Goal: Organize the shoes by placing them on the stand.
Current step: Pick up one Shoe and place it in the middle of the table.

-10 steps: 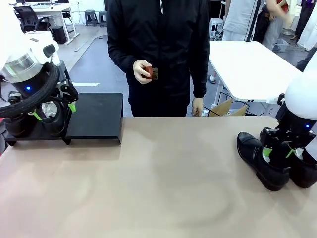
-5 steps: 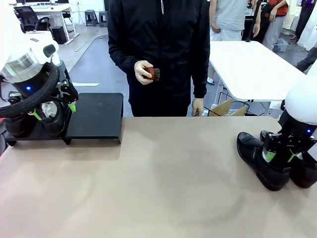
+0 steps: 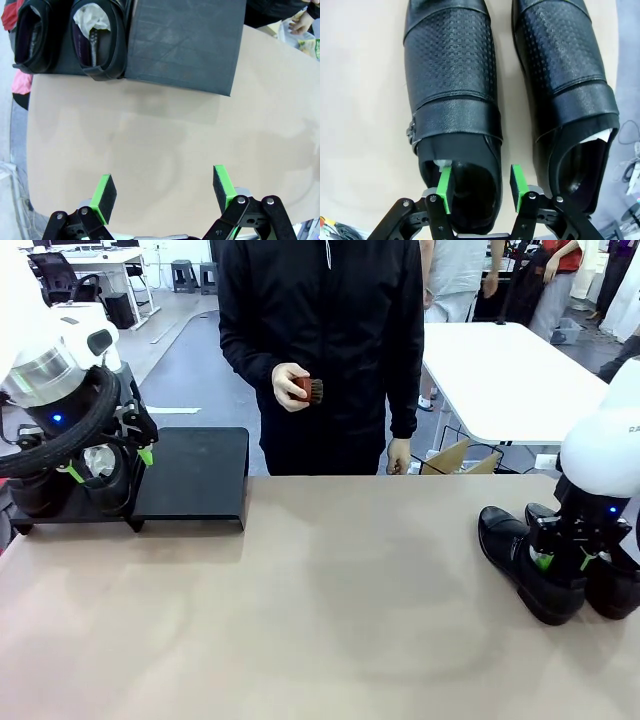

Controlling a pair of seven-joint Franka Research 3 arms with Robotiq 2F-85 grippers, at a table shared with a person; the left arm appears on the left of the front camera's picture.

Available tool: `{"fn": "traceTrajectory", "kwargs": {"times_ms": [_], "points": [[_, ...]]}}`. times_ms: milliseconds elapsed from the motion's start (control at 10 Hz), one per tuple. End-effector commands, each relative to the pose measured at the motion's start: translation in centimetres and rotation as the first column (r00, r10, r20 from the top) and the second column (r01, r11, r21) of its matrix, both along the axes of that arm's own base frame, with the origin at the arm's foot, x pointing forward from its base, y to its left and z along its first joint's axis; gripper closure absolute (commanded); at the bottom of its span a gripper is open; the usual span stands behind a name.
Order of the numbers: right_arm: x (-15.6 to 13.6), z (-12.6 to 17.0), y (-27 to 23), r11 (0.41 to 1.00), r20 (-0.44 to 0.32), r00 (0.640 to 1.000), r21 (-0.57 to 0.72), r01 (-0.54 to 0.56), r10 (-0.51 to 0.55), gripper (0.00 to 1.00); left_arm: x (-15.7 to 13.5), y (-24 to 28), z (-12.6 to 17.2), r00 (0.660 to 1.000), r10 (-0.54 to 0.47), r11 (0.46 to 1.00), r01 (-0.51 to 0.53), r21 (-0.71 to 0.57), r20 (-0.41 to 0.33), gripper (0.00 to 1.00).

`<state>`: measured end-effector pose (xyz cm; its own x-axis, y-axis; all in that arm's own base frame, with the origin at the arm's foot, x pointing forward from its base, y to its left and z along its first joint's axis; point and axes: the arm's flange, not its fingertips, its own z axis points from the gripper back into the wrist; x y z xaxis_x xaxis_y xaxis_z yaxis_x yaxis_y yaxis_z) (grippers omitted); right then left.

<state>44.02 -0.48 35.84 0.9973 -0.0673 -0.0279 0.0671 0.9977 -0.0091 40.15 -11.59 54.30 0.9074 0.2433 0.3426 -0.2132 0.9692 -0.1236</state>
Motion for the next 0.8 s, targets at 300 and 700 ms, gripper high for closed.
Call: {"fn": "traceTrajectory", "kwargs": {"times_ms": [300, 700], "points": [[0.9, -1.7, -1.3, 0.998, -0.003, 0.998, -0.011, -0.067, 0.067, 0.4, 0.0, 0.1, 0.1, 1.0, -0.002, 1.0, 0.002, 0.012, 0.012, 0.0], [0.5, -2.4, -1.9, 0.993, 0.008, 0.993, -0.024, -0.115, 0.115, 0.92, 0.0, 0.1, 0.1, 1.0, -0.002, 1.0, 0.002, 0.012, 0.012, 0.0]]}}
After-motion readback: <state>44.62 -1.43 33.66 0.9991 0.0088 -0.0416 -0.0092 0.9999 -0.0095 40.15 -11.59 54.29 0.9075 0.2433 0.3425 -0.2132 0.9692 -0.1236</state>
